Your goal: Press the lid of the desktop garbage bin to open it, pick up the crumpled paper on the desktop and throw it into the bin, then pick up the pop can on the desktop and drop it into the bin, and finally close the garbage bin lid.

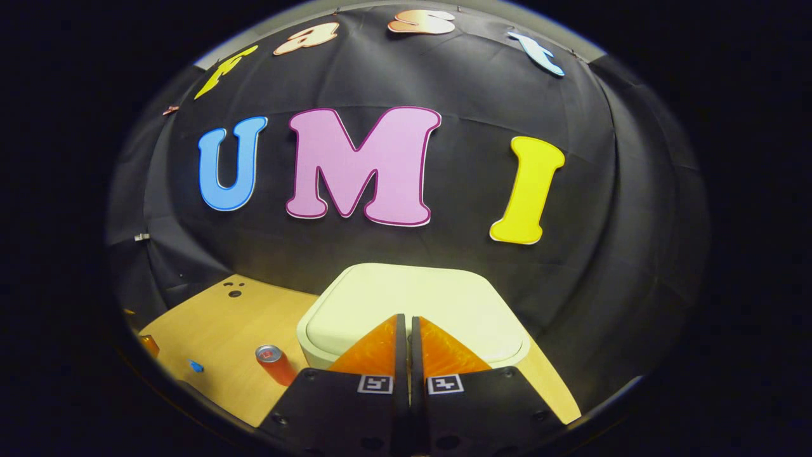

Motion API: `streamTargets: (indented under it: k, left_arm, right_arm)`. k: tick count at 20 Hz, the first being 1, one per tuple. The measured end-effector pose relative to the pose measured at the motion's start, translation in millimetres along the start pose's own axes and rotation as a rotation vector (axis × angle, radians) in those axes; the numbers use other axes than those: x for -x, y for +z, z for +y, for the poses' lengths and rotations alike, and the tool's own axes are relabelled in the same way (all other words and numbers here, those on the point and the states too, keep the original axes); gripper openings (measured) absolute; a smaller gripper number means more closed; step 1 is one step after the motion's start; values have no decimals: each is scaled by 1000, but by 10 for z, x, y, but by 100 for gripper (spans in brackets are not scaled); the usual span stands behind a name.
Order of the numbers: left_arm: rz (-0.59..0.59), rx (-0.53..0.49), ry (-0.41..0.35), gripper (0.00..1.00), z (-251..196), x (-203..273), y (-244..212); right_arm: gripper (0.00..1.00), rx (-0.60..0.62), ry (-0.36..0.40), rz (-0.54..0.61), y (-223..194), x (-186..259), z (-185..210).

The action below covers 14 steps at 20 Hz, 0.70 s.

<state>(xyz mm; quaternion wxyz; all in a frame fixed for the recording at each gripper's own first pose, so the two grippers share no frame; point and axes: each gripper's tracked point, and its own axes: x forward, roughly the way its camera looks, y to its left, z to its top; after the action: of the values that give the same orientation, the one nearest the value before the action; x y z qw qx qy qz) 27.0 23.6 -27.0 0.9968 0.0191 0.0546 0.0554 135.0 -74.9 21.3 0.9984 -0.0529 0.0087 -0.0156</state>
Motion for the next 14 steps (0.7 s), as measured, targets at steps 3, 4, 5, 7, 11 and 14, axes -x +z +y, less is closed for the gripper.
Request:
streamTargets:
  k: [3,4,5,7,11,14]
  left_arm:
    - [-22,-4,1,96,51,70,47]
    - [-28,-3,5,96,83,95,67]
    - [-33,0,9,95,122,125,63]
    - [-35,7,21,95,222,184,42]
    - [-35,3,46,96,453,290,-54]
    - [-34,7,60,95,636,339,-185]
  right_arm:
    - [5,-62,7,10,48,22,-16]
    - [5,-80,-9,26,36,23,-54]
    - [10,-90,-20,33,38,42,-69]
    - [5,-93,-43,21,91,121,-106]
    - [5,-90,-50,-16,202,387,-25]
    - [5,-81,-38,-17,171,582,103]
